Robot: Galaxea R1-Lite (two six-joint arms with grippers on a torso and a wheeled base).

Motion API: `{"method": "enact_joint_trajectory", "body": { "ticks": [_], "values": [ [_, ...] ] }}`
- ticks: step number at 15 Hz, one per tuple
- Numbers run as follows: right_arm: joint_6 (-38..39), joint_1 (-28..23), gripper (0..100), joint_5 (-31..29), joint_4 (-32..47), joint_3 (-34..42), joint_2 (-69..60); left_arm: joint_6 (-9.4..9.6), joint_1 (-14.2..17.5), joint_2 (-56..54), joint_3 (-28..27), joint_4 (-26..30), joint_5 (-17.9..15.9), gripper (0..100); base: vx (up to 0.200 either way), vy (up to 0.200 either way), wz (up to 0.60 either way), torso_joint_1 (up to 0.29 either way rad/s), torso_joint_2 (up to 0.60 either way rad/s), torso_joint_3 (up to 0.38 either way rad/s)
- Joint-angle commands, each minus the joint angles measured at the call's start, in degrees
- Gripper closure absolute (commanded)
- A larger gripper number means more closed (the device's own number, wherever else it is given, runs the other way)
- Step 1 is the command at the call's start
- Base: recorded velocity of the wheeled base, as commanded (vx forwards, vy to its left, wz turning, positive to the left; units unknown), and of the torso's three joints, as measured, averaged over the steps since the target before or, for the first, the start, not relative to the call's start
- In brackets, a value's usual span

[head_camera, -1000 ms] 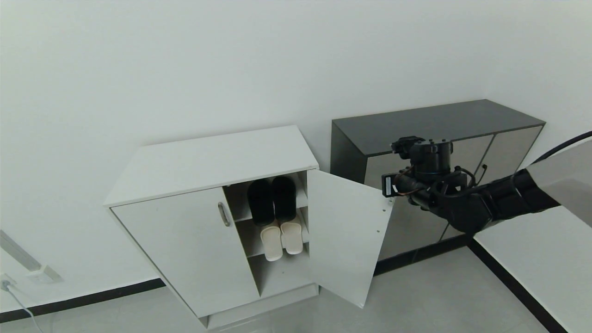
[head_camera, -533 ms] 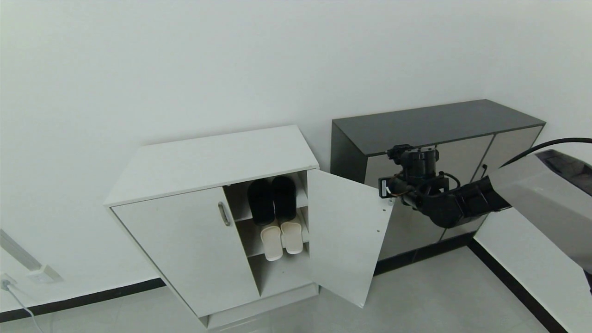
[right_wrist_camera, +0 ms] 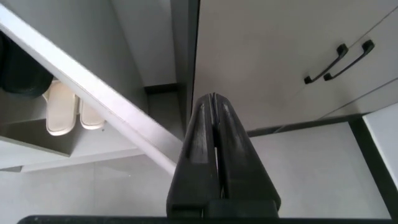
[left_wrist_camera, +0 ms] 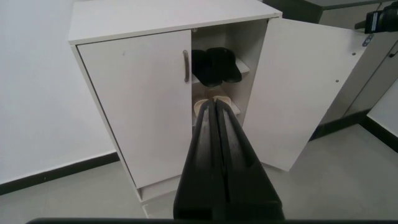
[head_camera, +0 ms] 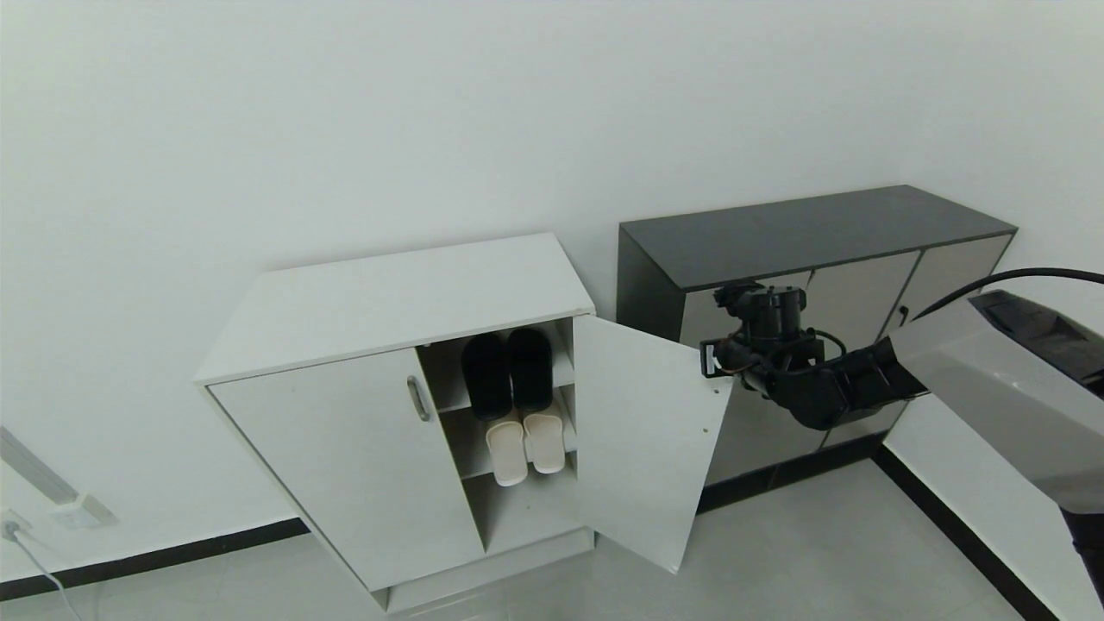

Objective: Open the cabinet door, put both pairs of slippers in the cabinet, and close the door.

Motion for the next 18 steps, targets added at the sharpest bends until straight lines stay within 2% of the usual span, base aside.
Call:
{"method": "enact_joint_trajectory", "body": {
  "ticks": [1, 7, 13, 18],
  "values": [
    [0.0, 0.2, 100, 0.0, -0.1, 0.2, 0.0, -0.02, 0.0, 0.1, 0.0, 0.0, 0.0, 100, 0.000, 0.000, 0.00, 0.000, 0.00, 0.000],
    [0.0, 4.2, 100, -0.1, -0.5, 6.0, -3.5, -0.02, 0.0, 0.1, 0.0, 0.0, 0.0, 100, 0.000, 0.000, 0.00, 0.000, 0.00, 0.000],
    [0.1, 15.0, 100, -0.4, -2.2, 14.5, -8.9, -0.02, 0.0, 0.0, 0.0, 0.0, 0.0, 100, 0.000, 0.000, 0.00, 0.000, 0.00, 0.000],
    [2.0, 21.0, 100, -0.2, -2.7, 16.5, -11.5, -0.02, 0.0, 0.1, 0.0, 0.0, 0.0, 100, 0.000, 0.000, 0.00, 0.000, 0.00, 0.000]
  ]
}}
